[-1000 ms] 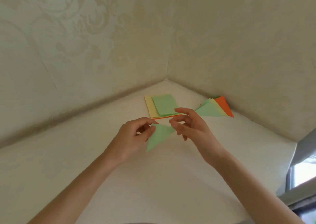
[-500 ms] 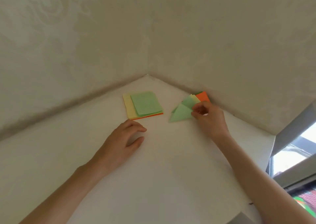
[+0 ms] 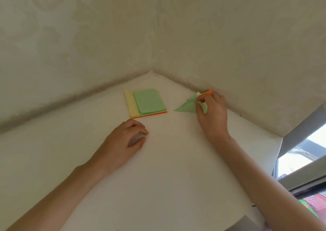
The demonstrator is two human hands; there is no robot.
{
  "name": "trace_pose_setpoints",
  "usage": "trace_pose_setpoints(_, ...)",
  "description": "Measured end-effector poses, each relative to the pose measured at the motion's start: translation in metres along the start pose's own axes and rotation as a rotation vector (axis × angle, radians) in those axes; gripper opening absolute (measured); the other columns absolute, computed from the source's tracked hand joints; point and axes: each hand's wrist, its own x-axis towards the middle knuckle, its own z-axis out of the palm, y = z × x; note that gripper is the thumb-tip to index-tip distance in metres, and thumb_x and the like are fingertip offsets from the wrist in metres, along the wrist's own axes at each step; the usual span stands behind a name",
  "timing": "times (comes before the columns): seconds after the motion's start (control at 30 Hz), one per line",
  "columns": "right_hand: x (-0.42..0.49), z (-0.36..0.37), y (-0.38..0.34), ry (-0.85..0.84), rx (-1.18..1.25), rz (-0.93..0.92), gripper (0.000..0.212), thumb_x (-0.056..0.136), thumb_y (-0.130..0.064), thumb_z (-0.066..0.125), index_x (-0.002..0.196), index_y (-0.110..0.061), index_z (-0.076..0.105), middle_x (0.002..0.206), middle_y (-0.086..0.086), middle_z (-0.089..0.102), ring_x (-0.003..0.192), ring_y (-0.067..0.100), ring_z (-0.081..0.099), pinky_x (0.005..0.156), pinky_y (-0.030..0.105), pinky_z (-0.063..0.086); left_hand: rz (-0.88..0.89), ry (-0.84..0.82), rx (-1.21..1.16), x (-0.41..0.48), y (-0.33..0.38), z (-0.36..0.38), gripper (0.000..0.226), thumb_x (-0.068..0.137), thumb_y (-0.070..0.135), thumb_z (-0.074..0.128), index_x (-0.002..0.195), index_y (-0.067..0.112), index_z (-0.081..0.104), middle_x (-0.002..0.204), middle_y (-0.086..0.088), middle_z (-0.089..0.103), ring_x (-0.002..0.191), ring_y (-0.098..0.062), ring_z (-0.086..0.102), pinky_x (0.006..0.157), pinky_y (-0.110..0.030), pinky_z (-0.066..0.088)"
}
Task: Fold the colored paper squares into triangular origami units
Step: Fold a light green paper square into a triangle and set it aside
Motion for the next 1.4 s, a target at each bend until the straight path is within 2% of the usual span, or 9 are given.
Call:
trace_pose_setpoints(0.1,-0.005,-0.003,-0.029,-0.001,0.200,-0.169,0.014,0.081,0.000,0.051,0.088,-0.003,0.063,0.086,0.008,0.056,0.083,0.015,0.047,0.075,0.012,0.033,-0.019,0.066,0.000,-0.001,-0.003,-0.003,0.012,0.090,0.021,0.061,0.099,0.020,0.068,0.107,0.018,0.053,0.101,0.000,0.053,0.091,-0.016,0.039)
trace_pose_setpoints(0.2,-0.008,0.009,-0.055,-0.275,0.353,-0.230,0.024,0.083,0.004,0.048,0.101,0.000,0.063,0.096,0.011,0.057,0.084,0.011,0.053,0.078,0.012,0.040,-0.055,0.125,0.009,-0.003,-0.010,-0.011,0.012,0.089,0.022,0.059,0.096,0.020,0.069,0.104,0.016,0.054,0.098,0.000,0.053,0.088,-0.019,0.040)
trace_pose_setpoints(0.4,0.000,0.049,-0.070,-0.641,0.092,-0.218,0.043,0.096,-0.005,0.041,0.139,-0.004,0.041,0.150,0.010,0.034,0.137,0.025,0.032,0.111,0.025,0.020,-0.096,0.197,-0.005,-0.006,-0.019,-0.020,0.013,0.088,0.006,0.062,0.092,0.016,0.069,0.098,0.009,0.058,0.091,-0.003,0.055,0.085,-0.024,0.044)
trace_pose_setpoints(0.57,-0.005,0.055,-0.071,-0.532,-0.084,-0.324,0.028,0.092,-0.003,0.046,0.115,-0.002,0.062,0.115,0.017,0.064,0.103,0.036,0.059,0.085,0.045,0.048,-0.091,0.202,0.012,-0.004,-0.018,-0.021,0.010,0.089,0.010,0.060,0.094,0.015,0.068,0.099,0.008,0.057,0.091,-0.008,0.058,0.085,-0.029,0.047)
trace_pose_setpoints(0.73,-0.005,0.048,-0.081,-0.257,0.068,-0.242,0.014,0.085,-0.002,0.052,0.091,-0.001,0.065,0.074,0.015,0.066,0.062,0.035,0.063,0.051,0.038,0.051,-0.103,0.224,0.002,-0.003,-0.015,-0.021,0.013,0.091,0.016,0.057,0.100,0.015,0.066,0.102,0.009,0.056,0.093,-0.007,0.056,0.084,-0.022,0.043)
trace_pose_setpoints(0.9,-0.007,0.024,-0.105,-0.112,0.583,0.114,0.003,0.090,-0.009,0.061,0.089,-0.007,0.063,0.079,-0.003,0.064,0.075,0.010,0.058,0.070,0.021,0.045,-0.283,0.473,-0.227,0.000,-0.008,-0.035,0.025,0.090,0.019,0.061,0.114,0.020,0.055,0.115,0.007,0.054,0.098,-0.002,0.056,0.076,-0.003,0.038)
trace_pose_setpoints(1.13,-0.021,0.038,-0.100,-0.070,0.049,-0.526,0.016,0.069,0.012,0.056,0.075,-0.001,0.062,0.068,0.011,0.061,0.056,0.033,0.056,0.045,0.035,0.046,-0.359,0.474,-0.282,-0.009,-0.013,-0.037,0.020,0.091,0.021,0.060,0.109,0.025,0.053,0.114,0.008,0.052,0.098,0.001,0.053,0.070,0.000,0.037)
trace_pose_setpoints(1.33,0.014,0.019,-0.105,0.239,0.216,-0.249,0.017,0.071,0.009,0.055,0.083,-0.002,0.062,0.084,0.008,0.069,0.070,0.026,0.063,0.051,0.032,0.047,-0.376,0.559,-0.365,-0.016,-0.014,-0.044,0.015,0.093,0.017,0.056,0.100,0.031,0.053,0.107,0.019,0.051,0.093,0.010,0.053,0.071,-0.003,0.039)
trace_pose_setpoints(1.4,0.022,0.019,-0.105,0.254,0.114,-0.324,0.017,0.071,0.011,0.054,0.081,-0.001,0.061,0.082,0.009,0.067,0.067,0.027,0.060,0.048,0.031,0.043,-0.379,0.548,-0.341,-0.019,-0.017,-0.045,0.015,0.093,0.015,0.055,0.100,0.029,0.054,0.106,0.019,0.051,0.095,0.007,0.053,0.073,-0.007,0.039)
